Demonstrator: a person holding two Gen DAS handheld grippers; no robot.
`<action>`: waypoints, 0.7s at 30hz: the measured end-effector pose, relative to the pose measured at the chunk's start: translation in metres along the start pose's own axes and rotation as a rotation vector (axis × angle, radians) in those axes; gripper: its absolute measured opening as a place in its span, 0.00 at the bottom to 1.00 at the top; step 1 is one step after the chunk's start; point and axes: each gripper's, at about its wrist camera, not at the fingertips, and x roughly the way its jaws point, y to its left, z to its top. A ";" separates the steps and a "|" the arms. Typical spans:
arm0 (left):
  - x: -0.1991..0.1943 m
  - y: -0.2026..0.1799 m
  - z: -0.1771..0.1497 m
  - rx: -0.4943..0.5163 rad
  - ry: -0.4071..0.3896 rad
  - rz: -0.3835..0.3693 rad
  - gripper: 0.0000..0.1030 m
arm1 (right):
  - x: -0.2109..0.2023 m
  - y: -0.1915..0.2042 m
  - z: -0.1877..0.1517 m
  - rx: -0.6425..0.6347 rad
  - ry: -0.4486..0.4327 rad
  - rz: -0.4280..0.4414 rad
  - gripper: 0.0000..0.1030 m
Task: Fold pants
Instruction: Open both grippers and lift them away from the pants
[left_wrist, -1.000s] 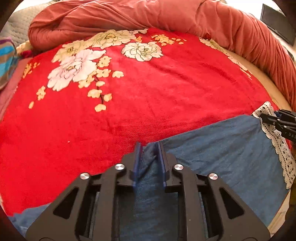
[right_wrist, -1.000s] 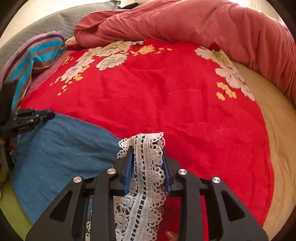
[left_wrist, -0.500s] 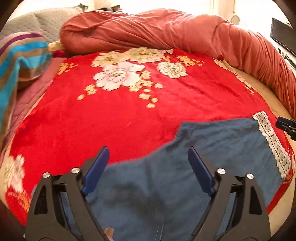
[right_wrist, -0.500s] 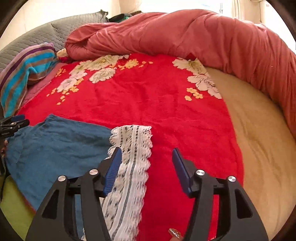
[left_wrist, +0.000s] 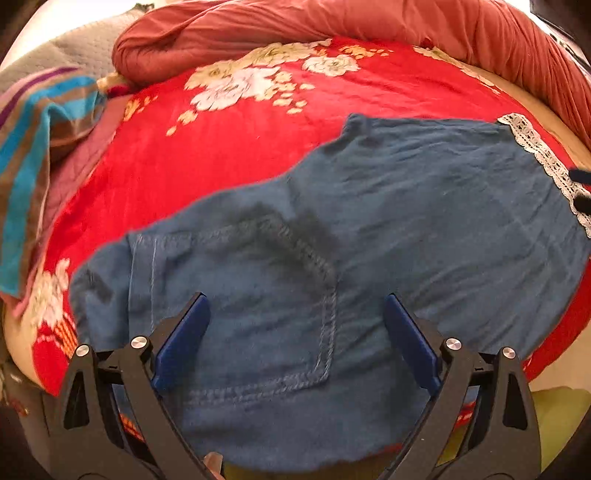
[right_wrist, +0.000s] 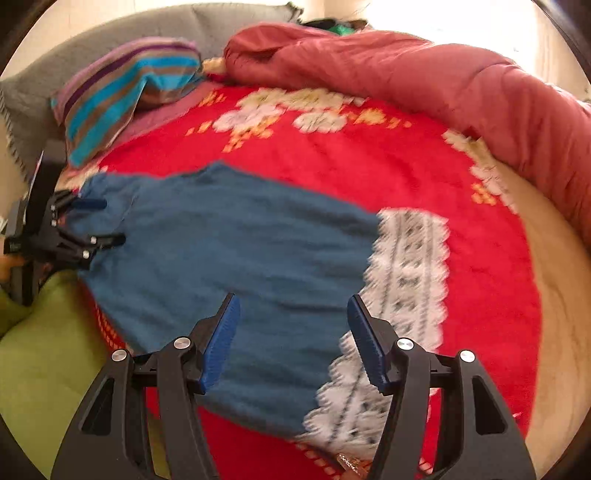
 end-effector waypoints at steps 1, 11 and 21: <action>-0.001 0.004 -0.004 -0.014 0.000 -0.004 0.87 | 0.003 -0.001 -0.002 0.009 0.019 0.001 0.57; 0.000 0.027 -0.021 -0.116 0.015 -0.066 0.87 | -0.002 -0.026 -0.034 0.089 0.099 -0.033 0.54; -0.017 0.021 -0.017 -0.097 -0.048 0.004 0.87 | -0.023 -0.013 -0.030 0.074 -0.022 0.005 0.64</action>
